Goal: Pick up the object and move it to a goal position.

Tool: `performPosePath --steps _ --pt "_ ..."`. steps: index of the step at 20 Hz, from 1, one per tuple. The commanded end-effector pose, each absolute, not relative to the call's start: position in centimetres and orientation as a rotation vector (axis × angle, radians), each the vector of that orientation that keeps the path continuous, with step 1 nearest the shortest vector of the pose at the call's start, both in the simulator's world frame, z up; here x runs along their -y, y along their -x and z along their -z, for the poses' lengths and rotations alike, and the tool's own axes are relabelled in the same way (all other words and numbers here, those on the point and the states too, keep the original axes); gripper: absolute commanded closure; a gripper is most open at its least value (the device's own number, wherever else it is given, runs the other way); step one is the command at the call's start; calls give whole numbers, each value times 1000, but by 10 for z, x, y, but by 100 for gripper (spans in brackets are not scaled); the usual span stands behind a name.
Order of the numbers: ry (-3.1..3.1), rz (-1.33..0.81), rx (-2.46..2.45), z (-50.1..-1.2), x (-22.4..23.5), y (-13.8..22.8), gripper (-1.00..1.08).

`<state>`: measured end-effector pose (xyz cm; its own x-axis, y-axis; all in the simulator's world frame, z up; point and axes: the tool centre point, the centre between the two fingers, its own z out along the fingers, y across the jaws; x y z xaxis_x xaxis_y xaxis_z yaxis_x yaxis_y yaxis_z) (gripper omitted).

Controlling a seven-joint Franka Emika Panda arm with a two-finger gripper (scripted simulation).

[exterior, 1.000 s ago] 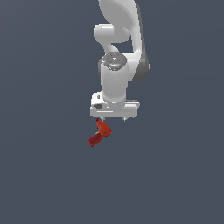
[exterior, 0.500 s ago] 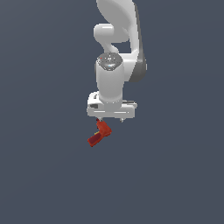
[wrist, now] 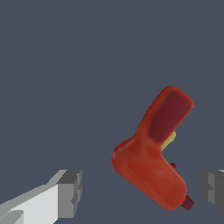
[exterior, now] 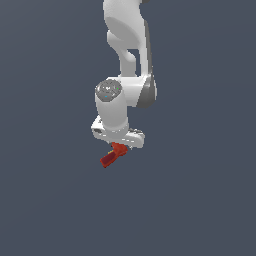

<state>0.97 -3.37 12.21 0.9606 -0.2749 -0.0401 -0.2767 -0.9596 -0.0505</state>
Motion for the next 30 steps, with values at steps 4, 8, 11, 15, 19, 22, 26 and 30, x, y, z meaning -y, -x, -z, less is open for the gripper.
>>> performPosePath --steps 4,8,11,15,19,22,26,30 --pt "2974 -99 -692 -85 60 -15 -100" --pt "2927 -123 -818 -66 73 -16 -100" --pt "2904 -133 -875 -57 79 -17 -100" --pt "2893 -138 -902 -53 82 -17 -100" --pt "2896 -138 -894 -50 81 -16 -100" --pt "2895 -138 -898 -39 80 -15 -100" --pt "2893 -138 -902 -25 78 -14 -100" --pt "2893 -138 -902 -24 78 -14 108"
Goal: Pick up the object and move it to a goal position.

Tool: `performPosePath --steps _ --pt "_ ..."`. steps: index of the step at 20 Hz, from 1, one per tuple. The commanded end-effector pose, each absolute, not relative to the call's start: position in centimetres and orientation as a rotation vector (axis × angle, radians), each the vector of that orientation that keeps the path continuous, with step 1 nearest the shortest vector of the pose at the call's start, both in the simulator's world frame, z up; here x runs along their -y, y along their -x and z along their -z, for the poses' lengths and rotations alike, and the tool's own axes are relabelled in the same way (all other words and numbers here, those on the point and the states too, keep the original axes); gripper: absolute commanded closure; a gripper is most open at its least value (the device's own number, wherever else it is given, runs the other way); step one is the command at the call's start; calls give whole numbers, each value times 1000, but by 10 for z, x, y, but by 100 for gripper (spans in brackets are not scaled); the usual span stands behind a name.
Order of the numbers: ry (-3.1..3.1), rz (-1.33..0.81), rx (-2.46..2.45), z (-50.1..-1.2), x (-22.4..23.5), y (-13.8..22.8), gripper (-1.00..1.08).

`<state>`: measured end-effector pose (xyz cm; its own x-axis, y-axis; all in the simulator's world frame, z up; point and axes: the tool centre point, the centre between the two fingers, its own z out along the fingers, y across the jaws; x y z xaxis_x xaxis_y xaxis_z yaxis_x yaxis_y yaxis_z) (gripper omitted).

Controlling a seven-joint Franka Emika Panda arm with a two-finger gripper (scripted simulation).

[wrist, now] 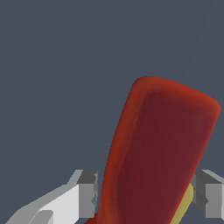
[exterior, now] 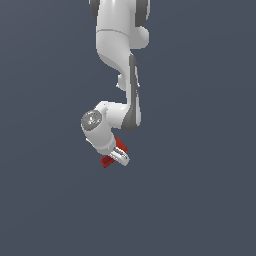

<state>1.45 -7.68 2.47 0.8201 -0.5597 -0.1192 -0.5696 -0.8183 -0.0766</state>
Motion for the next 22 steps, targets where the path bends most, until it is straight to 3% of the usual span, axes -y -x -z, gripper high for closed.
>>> performPosePath --steps 1,13,22 --pt "2893 -138 -902 -24 78 -14 108" --pt "2892 -137 -901 -28 74 -13 108" --pt "2892 -137 -901 -59 49 -1 108"
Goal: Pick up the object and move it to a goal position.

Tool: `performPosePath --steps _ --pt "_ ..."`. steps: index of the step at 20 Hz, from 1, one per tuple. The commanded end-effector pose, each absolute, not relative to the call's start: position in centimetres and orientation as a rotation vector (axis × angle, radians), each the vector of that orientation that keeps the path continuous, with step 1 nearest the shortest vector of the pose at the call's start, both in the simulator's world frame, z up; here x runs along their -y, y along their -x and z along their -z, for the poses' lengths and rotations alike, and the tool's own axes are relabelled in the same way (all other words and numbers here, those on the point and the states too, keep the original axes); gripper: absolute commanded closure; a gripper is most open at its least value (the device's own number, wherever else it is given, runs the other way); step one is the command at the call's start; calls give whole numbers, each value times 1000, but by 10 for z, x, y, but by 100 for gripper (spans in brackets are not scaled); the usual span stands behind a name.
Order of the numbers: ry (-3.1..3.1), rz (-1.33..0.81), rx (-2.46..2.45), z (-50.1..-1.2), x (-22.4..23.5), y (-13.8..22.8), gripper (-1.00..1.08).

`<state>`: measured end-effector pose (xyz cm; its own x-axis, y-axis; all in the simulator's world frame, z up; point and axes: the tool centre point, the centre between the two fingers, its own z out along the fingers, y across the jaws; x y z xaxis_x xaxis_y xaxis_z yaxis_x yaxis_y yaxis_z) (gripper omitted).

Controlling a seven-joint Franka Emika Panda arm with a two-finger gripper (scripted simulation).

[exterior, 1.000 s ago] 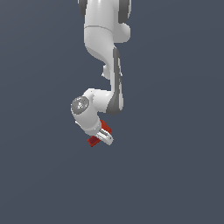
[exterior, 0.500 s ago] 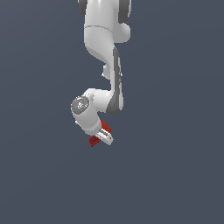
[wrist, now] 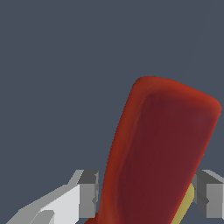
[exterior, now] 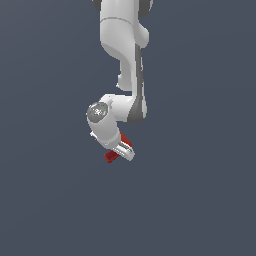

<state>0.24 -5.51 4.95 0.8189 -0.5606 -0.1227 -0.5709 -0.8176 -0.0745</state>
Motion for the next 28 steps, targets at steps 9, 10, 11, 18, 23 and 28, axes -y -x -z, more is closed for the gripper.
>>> performPosePath --steps 9,10,11,18,23,28 --pt "2892 -137 -901 -127 -5 24 108" --pt "2892 -137 -901 -136 -13 28 108" --pt "2893 -138 -901 -145 -20 31 108" --pt "2894 -137 -902 -213 -74 55 108" --pt "2895 -137 -903 -259 -111 71 108" --pt "2895 -137 -903 -299 -142 84 108"
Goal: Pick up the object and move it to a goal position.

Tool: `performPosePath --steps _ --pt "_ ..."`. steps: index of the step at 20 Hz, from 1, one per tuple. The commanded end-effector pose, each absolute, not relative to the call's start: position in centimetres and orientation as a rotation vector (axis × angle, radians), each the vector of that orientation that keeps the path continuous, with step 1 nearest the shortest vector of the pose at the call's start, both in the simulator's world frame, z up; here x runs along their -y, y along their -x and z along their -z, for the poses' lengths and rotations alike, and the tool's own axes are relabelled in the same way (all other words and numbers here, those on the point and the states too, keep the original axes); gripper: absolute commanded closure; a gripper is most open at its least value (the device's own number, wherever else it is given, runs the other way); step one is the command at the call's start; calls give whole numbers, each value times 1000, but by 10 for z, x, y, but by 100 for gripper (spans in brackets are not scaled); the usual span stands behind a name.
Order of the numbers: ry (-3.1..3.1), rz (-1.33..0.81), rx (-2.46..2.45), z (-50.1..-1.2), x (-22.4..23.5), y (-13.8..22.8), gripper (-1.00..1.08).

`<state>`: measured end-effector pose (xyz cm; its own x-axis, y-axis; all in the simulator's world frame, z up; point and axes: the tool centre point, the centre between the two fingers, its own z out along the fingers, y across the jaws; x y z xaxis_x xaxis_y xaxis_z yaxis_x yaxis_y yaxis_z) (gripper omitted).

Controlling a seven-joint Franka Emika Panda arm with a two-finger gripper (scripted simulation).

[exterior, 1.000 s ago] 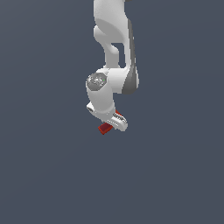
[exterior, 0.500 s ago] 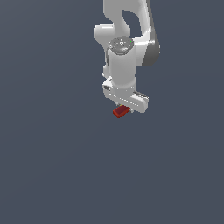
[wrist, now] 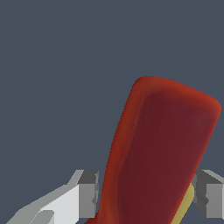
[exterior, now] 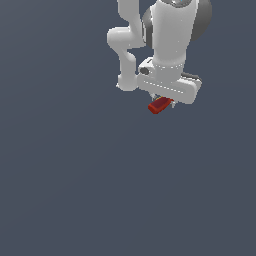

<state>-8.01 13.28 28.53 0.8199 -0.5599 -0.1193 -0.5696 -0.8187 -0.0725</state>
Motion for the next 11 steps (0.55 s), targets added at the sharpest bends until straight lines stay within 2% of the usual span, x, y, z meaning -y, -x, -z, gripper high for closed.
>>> performPosePath --steps 1,11 --pt "2895 -137 -903 -305 -147 85 108" --pt "2893 -138 -902 -336 -172 94 108"
